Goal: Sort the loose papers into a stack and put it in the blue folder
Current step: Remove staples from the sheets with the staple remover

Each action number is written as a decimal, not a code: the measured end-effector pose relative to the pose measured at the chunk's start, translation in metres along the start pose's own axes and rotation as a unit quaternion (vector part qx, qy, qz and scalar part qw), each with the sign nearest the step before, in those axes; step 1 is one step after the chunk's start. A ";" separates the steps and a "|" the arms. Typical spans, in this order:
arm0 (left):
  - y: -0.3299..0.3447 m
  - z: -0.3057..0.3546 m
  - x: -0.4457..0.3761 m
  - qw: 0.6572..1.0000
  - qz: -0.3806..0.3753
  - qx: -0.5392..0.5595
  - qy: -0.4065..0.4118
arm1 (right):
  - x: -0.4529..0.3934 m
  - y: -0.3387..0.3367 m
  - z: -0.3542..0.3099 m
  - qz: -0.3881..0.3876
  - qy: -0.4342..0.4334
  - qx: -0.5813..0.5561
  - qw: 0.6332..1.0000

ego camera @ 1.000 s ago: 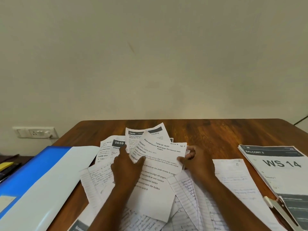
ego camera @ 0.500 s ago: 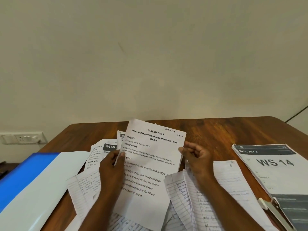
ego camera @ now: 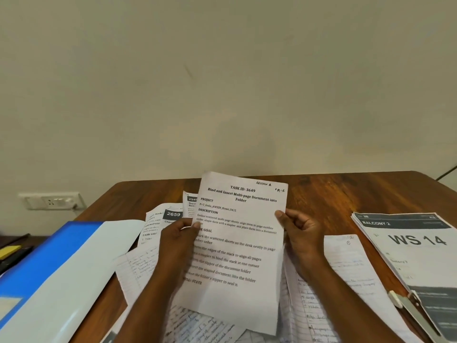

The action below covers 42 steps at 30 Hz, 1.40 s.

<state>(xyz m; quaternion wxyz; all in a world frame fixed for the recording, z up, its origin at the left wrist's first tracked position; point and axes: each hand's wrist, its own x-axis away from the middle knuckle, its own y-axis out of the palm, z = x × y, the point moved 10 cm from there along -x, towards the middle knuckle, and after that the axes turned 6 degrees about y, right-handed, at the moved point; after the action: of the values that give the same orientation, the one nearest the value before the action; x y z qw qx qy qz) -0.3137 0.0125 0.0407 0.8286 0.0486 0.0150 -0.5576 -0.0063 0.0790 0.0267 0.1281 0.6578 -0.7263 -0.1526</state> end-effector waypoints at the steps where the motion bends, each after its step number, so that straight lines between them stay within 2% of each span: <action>1: 0.001 -0.001 0.000 1.000 -0.014 0.002 -0.014 | 0.001 0.000 -0.002 0.008 0.001 0.012 1.000; 6: 0.014 0.011 0.008 0.992 -0.107 0.042 -0.044 | 0.002 -0.003 -0.021 0.060 0.035 -0.004 0.998; 9: 0.018 0.016 0.012 0.975 -0.153 0.146 -0.067 | 0.005 0.020 -0.032 0.010 0.048 -0.006 0.999; 11: 0.022 0.018 0.018 0.950 -0.185 0.232 -0.093 | 0.010 0.036 -0.034 -0.035 0.078 -0.005 0.996; 13: 0.019 0.024 0.023 0.936 -0.184 0.281 -0.101 | 0.014 0.047 -0.036 -0.069 0.106 0.030 0.992; 16: 0.000 0.035 0.016 0.954 -0.128 0.264 -0.060 | 0.023 0.059 -0.035 -0.101 0.149 0.077 0.981; 20: -0.030 0.029 -0.001 0.961 -0.061 0.266 -0.048 | 0.043 0.079 -0.040 -0.149 0.164 0.057 0.974; 23: -0.030 0.037 0.004 0.957 -0.091 0.269 -0.060 | 0.055 0.086 -0.046 -0.178 0.156 0.079 0.968; 28: -0.019 0.030 0.009 0.965 -0.135 0.215 -0.072 | 0.063 0.059 -0.038 -0.204 0.198 0.194 0.939; 31: 0.002 0.024 0.014 0.976 -0.173 0.120 -0.057 | 0.062 0.029 -0.026 -0.206 0.228 0.265 0.914; 36: 0.029 0.010 0.023 0.976 -0.210 -0.033 -0.048 | 0.056 -0.001 0.002 -0.161 0.240 0.252 0.924; 42: 0.029 -0.003 0.021 0.979 -0.175 -0.083 -0.058 | 0.049 -0.014 0.014 -0.113 0.237 0.212 0.941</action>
<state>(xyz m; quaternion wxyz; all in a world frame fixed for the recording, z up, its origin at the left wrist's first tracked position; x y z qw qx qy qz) -0.2786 0.0043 0.0380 0.7190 -0.0559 0.0211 -0.6924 -0.0040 0.0302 0.0081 0.1361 0.7646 -0.6114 0.1523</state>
